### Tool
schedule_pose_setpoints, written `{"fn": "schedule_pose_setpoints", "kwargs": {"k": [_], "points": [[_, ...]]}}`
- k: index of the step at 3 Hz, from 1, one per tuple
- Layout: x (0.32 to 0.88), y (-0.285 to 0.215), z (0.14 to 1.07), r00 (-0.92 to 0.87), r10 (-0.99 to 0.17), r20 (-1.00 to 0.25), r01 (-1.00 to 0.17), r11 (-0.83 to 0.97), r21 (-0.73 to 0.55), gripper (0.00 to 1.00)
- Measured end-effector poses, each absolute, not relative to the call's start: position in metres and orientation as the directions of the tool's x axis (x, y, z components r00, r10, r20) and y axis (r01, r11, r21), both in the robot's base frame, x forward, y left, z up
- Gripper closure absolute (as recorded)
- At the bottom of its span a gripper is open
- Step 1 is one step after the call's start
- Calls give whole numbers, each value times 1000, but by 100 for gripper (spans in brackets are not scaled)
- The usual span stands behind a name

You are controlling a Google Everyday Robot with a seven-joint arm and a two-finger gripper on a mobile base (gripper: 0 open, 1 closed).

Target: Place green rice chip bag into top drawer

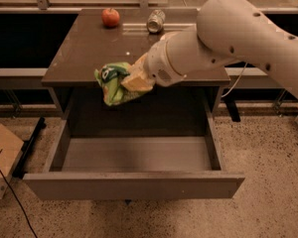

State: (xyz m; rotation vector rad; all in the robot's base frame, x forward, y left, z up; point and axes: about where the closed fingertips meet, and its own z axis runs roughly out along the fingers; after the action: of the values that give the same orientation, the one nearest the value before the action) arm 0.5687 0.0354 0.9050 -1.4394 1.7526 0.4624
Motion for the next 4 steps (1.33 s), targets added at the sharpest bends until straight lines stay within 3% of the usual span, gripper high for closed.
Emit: {"fn": "schedule_pose_setpoints", "kwargs": {"k": [2,3,4], "points": [[479,-21,845,-143,-717,-683,-955,281,-95,100],[481,-25,810,-201,-739,-644,-955,293,-38,100],[489,-19,771,-260,-741,-619,-949,314,24,81]]}}
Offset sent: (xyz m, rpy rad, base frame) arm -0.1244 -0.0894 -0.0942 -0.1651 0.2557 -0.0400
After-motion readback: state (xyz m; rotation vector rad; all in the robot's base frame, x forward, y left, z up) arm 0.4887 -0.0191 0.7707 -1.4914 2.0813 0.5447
